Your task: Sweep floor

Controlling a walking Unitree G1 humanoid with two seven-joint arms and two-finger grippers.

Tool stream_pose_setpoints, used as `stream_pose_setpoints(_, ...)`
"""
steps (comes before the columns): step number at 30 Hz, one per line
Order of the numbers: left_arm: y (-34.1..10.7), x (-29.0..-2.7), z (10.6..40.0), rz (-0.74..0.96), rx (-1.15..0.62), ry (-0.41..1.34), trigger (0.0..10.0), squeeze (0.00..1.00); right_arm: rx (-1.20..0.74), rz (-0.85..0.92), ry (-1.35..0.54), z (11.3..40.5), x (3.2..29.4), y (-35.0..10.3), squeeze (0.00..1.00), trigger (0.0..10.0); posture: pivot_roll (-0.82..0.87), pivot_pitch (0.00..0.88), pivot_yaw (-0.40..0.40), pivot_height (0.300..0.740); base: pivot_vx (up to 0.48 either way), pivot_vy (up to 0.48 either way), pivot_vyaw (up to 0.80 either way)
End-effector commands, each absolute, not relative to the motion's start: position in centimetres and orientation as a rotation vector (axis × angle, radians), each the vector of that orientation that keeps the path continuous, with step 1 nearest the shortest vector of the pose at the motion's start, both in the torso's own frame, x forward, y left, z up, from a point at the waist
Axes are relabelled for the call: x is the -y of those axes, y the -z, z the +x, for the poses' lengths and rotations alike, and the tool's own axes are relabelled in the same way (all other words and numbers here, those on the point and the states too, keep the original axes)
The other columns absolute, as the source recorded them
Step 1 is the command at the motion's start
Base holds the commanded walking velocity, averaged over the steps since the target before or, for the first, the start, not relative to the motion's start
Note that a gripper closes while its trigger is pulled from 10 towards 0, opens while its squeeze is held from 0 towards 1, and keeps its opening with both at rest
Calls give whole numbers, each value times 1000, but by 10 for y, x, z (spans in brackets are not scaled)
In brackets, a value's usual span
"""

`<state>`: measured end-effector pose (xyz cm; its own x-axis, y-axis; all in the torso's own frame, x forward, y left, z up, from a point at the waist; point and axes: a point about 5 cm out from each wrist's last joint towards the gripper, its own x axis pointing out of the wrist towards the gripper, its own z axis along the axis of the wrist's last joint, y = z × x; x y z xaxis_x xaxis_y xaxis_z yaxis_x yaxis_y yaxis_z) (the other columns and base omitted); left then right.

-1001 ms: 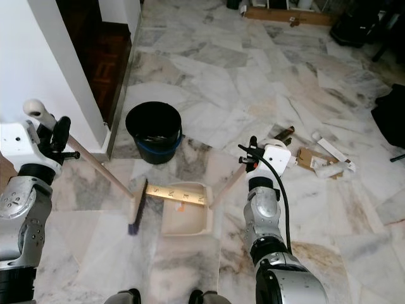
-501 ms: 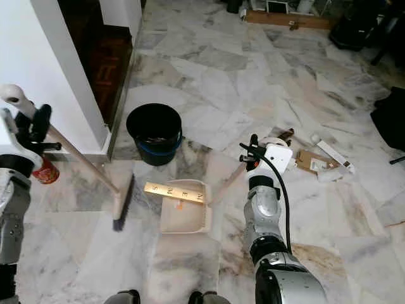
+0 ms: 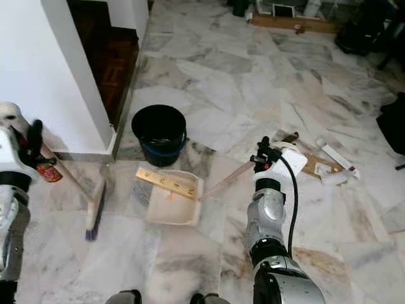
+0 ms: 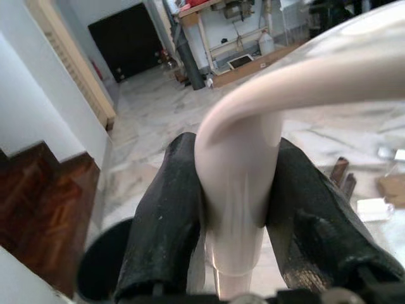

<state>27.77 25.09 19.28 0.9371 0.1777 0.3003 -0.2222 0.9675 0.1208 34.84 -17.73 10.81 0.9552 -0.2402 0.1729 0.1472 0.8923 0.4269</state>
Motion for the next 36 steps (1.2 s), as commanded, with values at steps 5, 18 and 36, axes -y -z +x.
stream_pose_setpoints(5,-185,-246,275,162,307,-207,10000,0,308,528,218,352,186,-124,0,10000,213,114,-89,740,0,0,0)
stream_pose_setpoints(18,-167,-240,273,174,271,-204,10000,0,333,662,193,350,184,-129,0,10000,201,129,-96,740,0,0,0)
stream_pose_setpoints(36,-128,-230,264,200,169,-183,10000,0,370,779,211,337,203,-134,0,10000,187,134,-101,740,0,0,0)
